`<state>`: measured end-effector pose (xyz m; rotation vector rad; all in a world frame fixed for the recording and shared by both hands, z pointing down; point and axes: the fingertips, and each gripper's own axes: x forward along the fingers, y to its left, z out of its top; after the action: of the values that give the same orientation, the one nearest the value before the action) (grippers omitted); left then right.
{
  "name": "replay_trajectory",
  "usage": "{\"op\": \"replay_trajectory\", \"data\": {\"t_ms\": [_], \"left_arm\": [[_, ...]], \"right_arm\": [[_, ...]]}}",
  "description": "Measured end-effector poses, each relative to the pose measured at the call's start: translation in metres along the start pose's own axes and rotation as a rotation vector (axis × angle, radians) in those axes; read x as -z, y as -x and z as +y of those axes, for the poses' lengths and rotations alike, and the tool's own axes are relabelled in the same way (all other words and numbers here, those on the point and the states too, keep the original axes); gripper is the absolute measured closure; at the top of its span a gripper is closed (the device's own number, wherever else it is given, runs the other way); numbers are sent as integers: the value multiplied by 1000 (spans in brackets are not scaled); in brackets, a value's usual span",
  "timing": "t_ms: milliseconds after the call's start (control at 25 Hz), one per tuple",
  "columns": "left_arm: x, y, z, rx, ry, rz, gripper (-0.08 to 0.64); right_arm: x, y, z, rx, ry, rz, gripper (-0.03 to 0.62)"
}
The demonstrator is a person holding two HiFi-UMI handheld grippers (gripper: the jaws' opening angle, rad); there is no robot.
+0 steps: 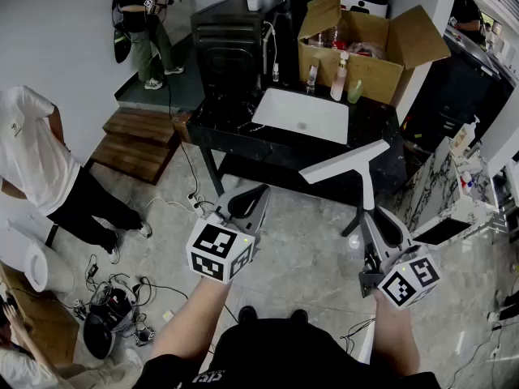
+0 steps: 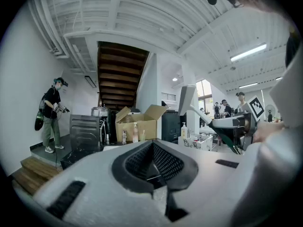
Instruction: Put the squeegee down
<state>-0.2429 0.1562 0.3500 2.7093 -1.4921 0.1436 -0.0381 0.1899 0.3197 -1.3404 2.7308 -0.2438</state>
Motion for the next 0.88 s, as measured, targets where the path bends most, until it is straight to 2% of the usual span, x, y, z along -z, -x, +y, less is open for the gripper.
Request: {"op": "replay_trajectory", "data": {"t_ms": [400, 640, 880], "left_arm": [[4, -5, -11, 1, 14, 14, 551], [8, -18, -33, 16, 17, 30, 551], [6, -37, -63, 21, 24, 35, 551]], "right_arm": [[-1, 8, -13, -2, 8, -2, 498], [0, 21, -24, -46, -43, -7, 495], [-3, 45, -52, -54, -79, -13, 494]]}}
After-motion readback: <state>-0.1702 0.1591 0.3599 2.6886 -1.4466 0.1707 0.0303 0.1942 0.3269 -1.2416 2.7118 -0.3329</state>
